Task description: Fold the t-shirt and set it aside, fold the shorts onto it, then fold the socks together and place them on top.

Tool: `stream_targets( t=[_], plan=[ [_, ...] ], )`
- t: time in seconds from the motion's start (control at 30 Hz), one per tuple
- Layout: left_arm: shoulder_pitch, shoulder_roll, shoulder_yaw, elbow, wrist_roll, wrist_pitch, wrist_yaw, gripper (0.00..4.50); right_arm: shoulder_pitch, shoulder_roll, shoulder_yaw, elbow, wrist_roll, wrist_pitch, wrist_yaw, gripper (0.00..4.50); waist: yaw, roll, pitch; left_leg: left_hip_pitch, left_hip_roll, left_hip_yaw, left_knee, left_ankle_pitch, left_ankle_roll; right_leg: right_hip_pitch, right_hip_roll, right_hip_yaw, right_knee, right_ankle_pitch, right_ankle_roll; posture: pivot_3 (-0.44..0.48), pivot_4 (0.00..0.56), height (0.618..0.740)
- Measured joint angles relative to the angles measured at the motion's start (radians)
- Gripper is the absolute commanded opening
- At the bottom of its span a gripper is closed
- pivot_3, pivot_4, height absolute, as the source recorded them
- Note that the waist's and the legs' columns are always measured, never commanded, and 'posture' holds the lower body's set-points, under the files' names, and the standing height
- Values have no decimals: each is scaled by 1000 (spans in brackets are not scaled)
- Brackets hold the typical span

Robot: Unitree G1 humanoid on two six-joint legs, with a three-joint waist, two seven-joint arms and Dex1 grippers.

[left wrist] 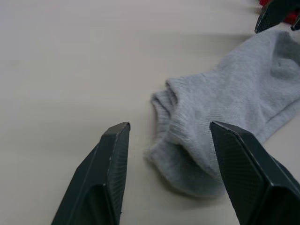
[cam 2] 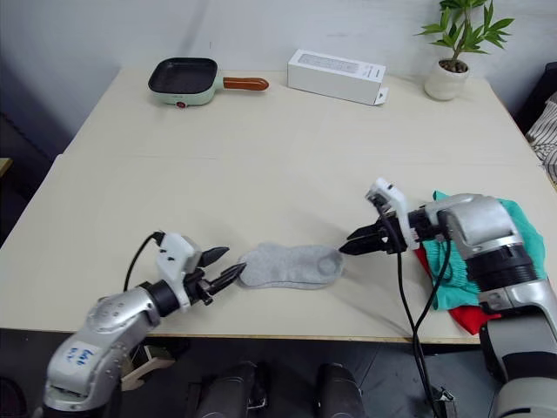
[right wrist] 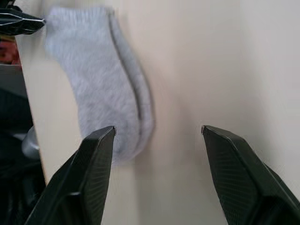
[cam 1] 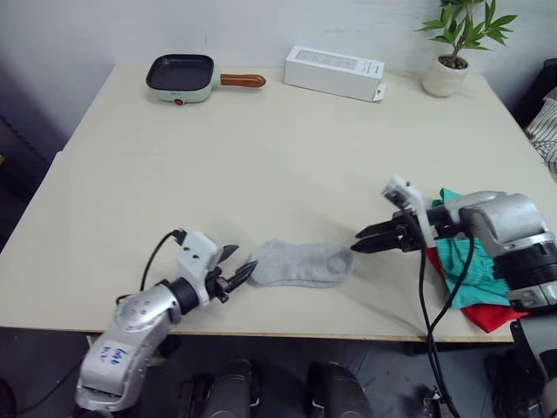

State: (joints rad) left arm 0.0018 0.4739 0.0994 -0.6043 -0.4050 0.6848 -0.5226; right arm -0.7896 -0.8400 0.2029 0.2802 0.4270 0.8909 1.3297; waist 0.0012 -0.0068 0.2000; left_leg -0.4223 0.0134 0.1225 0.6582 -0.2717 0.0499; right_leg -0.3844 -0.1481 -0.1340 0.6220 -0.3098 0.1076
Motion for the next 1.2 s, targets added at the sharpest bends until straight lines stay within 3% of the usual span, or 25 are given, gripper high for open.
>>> stream_targets(
  t=[0.07,0.17,0.2,0.23,0.4,0.57,0.7,0.87,1.03,1.2],
  plan=[
    [-15,76,59,22,-56,-16,-93,2661,49,2,-88,-69,40,-46,2,1784,-1,0,0,0,0,0,-1,2,3,0,0,0,0,0,0,0,150,740],
    [-101,131,88,78,-85,-59,-183,2033,160,88,-200,-266,108,-127,-47,662,0,0,0,1,1,0,-2,2,2,1,1,0,0,0,0,0,150,740],
    [-133,133,80,93,-85,-77,-201,1925,202,129,-211,-332,123,-154,-67,540,0,0,0,1,1,0,-2,2,2,1,1,0,0,0,0,0,150,740],
    [-170,130,59,112,-82,-101,-217,1476,255,185,-209,-397,133,-188,-101,49,0,0,0,1,0,0,-2,2,1,1,1,0,0,0,0,0,150,740],
    [-275,58,-138,236,4,-204,-250,43,415,378,-143,-514,39,-381,-294,0,2,0,0,1,-3,2,-4,4,3,0,4,0,3,1,1,0,150,740],
    [-325,-31,-315,413,163,-300,-215,43,526,432,0,-445,-176,-634,-399,0,-1,0,0,2,-3,4,-5,5,4,-1,7,0,4,1,1,0,150,740],
    [-322,-40,-356,461,248,-330,-171,43,567,451,26,-380,-256,-749,-471,0,-5,0,0,2,-1,7,-5,6,3,-6,7,1,5,1,1,0,150,740],
    [-255,-7,-348,423,290,-381,-148,43,629,425,-47,-369,-249,-787,-528,0,-2,0,-2,5,0,6,-6,7,2,-4,1,5,5,0,0,0,150,740],
    [-229,2,-324,431,290,-415,-145,43,696,385,-158,-378,-180,-779,-532,0,1,0,-3,17,0,4,-10,0,2,10,0,7,-1,0,0,0,150,740],
    [-261,-13,-292,459,199,-453,-246,43,690,430,-242,-446,-45,-753,-543,0,-5,1,-2,16,1,4,-12,3,-5,7,1,6,1,-1,-3,0,150,740]
  ],
)
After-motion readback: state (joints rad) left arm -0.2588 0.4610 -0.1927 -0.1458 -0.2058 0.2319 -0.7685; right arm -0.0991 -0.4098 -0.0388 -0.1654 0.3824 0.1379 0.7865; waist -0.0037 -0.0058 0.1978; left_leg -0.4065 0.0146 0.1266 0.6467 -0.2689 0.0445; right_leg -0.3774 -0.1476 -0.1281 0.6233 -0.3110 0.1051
